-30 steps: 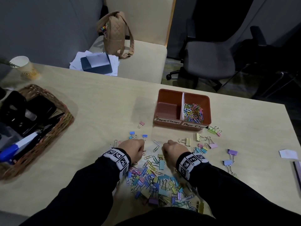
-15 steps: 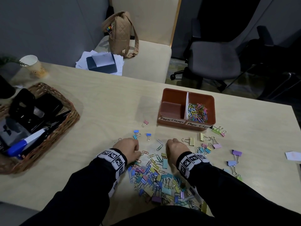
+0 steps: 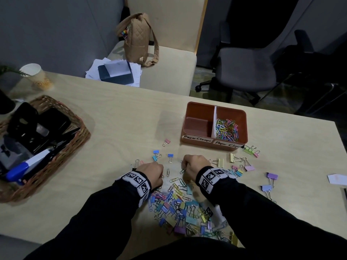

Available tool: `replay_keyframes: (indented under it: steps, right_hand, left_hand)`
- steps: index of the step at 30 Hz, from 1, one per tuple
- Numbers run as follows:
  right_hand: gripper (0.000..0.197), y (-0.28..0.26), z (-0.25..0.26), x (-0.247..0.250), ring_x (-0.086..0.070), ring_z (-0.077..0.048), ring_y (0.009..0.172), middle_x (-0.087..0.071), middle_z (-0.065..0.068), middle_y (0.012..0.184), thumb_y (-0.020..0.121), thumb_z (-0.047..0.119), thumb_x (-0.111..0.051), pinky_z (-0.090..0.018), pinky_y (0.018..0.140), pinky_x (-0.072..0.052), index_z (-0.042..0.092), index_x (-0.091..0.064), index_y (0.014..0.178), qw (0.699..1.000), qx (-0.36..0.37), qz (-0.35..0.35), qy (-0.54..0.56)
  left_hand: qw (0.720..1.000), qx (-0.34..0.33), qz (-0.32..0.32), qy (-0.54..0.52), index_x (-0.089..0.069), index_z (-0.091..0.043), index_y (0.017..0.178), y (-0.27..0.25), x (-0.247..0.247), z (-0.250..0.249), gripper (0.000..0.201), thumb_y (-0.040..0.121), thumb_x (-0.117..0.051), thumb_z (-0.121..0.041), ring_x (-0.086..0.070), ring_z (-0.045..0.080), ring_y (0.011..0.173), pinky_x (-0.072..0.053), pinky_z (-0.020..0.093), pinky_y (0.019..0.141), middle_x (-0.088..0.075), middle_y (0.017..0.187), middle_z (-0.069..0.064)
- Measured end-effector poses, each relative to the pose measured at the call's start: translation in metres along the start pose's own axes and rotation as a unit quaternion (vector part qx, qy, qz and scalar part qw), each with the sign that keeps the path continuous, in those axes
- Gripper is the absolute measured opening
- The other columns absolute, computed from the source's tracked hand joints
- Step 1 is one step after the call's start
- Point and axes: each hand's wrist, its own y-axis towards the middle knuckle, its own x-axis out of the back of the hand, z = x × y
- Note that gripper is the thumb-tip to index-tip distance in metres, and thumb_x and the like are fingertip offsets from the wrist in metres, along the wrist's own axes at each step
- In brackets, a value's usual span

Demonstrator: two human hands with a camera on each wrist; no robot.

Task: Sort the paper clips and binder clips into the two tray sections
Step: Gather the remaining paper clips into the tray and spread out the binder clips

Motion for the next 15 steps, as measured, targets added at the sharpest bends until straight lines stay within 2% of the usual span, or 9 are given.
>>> replay_keyframes:
  steps: [3,6,8,11,15]
  right_hand:
    - [0.030,0.003,-0.004,-0.011,-0.059,-0.023,0.099,-0.059,-0.002,0.109,0.081,0.000,-0.057,-0.030,0.086,-0.051,0.021,-0.062,0.104,1.000,-0.003,0.009,0.015]
    - [0.038,0.007,-0.010,-0.018,-0.060,-0.021,0.092,-0.048,-0.002,0.113,0.081,-0.001,-0.065,-0.027,0.083,-0.050,0.021,-0.058,0.111,0.998,0.005,-0.051,0.037]
    - [0.039,0.008,-0.013,-0.019,-0.060,-0.023,0.089,-0.048,-0.002,0.113,0.081,0.003,-0.068,-0.026,0.080,-0.050,0.019,-0.056,0.114,0.997,0.018,-0.076,0.023]
    - [0.038,0.011,-0.014,-0.020,-0.059,-0.026,0.096,-0.051,-0.005,0.113,0.082,0.004,-0.066,-0.028,0.082,-0.049,0.017,-0.056,0.117,0.996,0.046,-0.067,-0.020]
    - [0.037,0.008,-0.006,-0.026,-0.050,-0.025,0.109,-0.049,-0.007,0.117,0.081,0.012,-0.067,-0.031,0.091,-0.046,0.012,-0.058,0.117,0.996,0.074,-0.030,-0.039]
  left_hand:
    - [1.000,-0.011,-0.020,-0.003,-0.055,-0.016,0.106,-0.002,-0.002,0.001,0.018,0.090,-0.053,-0.023,-0.060,0.028,0.096,-0.047,0.036,0.079,-0.053,0.109,0.006]
    - [0.997,-0.019,-0.071,-0.033,-0.052,-0.021,0.109,-0.002,-0.002,0.002,0.021,0.089,-0.055,-0.021,-0.060,0.026,0.097,-0.049,0.037,0.084,-0.054,0.111,0.002]
    - [0.996,-0.017,-0.077,-0.036,-0.055,-0.022,0.115,-0.002,-0.002,0.003,0.025,0.090,-0.054,-0.022,-0.059,0.026,0.102,-0.047,0.036,0.088,-0.055,0.114,0.001]
    - [0.997,-0.006,-0.075,-0.023,-0.064,-0.021,0.114,0.001,0.000,0.001,0.023,0.094,-0.052,-0.025,-0.059,0.026,0.104,-0.047,0.035,0.089,-0.057,0.113,0.003]
    - [0.998,0.006,-0.060,-0.005,-0.066,-0.020,0.109,0.002,0.003,-0.001,0.021,0.095,-0.051,-0.025,-0.061,0.027,0.101,-0.047,0.034,0.086,-0.058,0.112,0.005]
